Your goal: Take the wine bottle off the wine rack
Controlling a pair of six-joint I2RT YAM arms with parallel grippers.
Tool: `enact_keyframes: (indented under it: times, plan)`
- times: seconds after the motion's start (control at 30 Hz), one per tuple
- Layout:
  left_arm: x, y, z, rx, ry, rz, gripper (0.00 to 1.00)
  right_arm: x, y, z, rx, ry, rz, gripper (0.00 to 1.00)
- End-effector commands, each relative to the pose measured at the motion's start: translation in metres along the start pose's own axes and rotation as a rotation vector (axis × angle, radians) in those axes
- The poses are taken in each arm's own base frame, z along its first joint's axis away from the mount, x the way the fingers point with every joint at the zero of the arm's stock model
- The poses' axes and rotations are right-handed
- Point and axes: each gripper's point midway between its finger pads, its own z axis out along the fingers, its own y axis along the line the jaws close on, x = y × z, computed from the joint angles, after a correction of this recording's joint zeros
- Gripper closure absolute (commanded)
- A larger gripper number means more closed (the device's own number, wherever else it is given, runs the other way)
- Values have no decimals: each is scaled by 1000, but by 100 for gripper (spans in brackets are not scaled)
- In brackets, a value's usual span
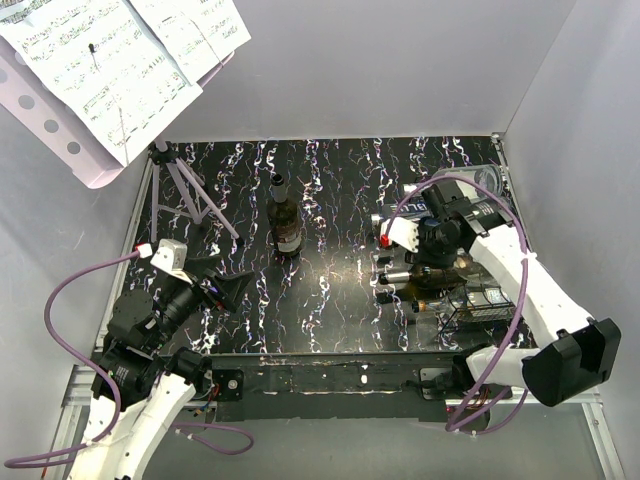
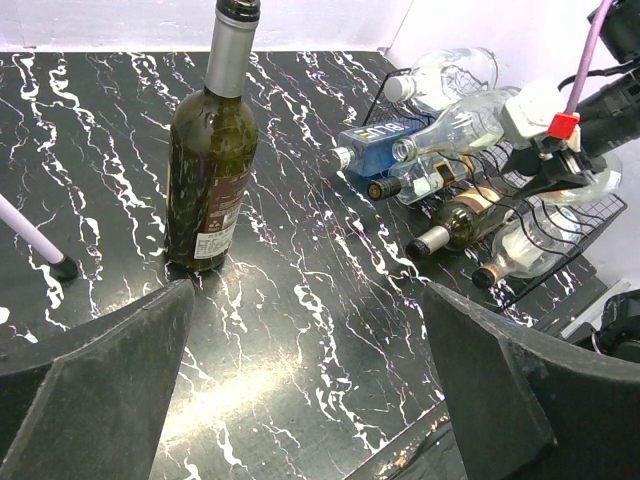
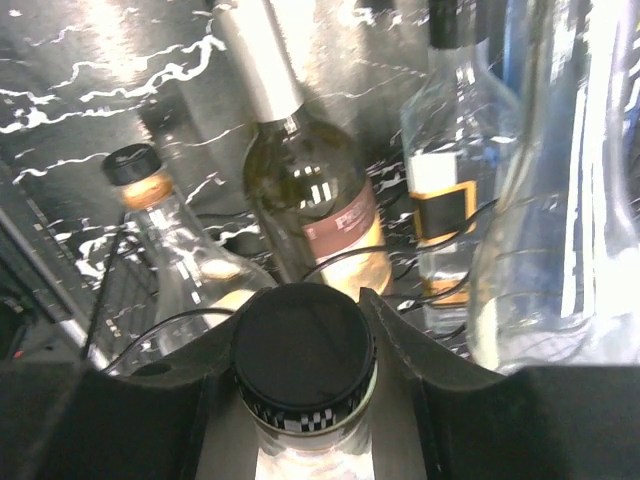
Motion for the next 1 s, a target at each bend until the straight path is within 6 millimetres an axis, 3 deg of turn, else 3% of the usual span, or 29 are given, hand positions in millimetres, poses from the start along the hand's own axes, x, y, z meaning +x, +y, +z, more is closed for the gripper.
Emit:
enact_keyframes:
  times: [0.0,0.83,0.97]
  plan:
    - [1,-2,1,14,2,9,2,-3,13,-28,5,-31,43,99]
    - [3,-1,3,13,11,7,2,-33,7,-78,158,-217,49,99]
    - [3,-2,3,15,14,7,2,-43,2,-94,190,-265,68,99]
